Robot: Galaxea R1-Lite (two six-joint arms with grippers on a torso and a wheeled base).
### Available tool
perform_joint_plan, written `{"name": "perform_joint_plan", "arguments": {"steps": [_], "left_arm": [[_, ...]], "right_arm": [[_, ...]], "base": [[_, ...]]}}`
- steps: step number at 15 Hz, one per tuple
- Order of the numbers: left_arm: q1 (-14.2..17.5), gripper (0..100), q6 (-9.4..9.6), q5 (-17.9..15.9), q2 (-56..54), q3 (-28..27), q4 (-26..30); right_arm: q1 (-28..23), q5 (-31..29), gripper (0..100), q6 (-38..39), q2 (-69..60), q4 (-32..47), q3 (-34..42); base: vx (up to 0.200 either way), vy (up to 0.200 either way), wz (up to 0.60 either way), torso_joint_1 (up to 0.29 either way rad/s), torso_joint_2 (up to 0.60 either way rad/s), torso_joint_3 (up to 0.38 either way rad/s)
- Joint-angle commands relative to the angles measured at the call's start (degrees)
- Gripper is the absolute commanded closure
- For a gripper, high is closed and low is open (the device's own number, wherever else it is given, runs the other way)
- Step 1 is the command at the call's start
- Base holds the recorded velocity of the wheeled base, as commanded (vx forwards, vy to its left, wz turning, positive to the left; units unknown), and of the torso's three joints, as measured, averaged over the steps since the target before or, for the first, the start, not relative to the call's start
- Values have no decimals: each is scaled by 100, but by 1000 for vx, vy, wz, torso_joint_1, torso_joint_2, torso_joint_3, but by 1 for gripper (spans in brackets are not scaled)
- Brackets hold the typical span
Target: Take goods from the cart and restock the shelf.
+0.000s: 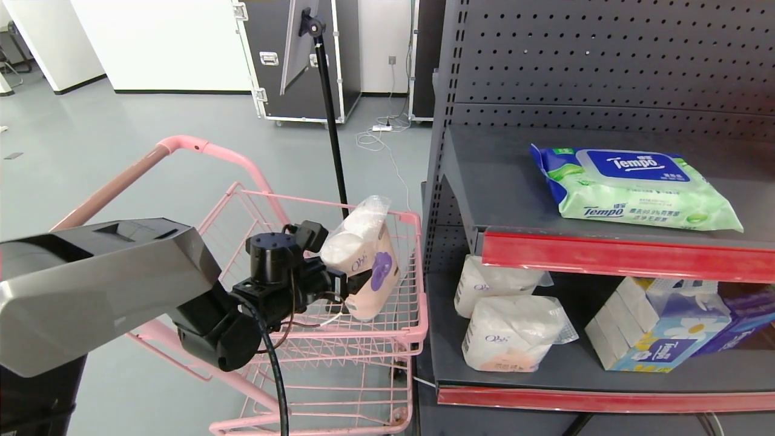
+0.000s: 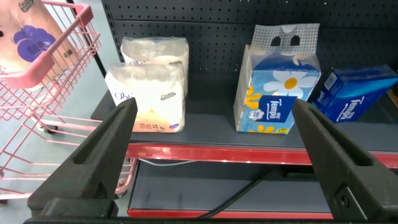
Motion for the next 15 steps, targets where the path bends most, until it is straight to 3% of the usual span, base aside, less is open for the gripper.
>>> {"name": "perform_joint_plan", "arguments": {"steps": [1, 7, 15], "left_arm": [[-12, 0, -2, 14, 113, -66, -2], [-205, 0, -11, 49, 438, -286, -257], [-179, 0, -11, 198, 711, -998, -230]], "right_arm": [[1, 0, 0, -2, 6, -3, 0], [1, 0, 0, -2, 6, -3, 0], [1, 0, 0, -11, 6, -3, 0]], "base": [[0, 0, 0, 0, 0, 0], [0, 0, 0, 0, 0, 0], [0, 0, 0, 0, 0, 0]]}}
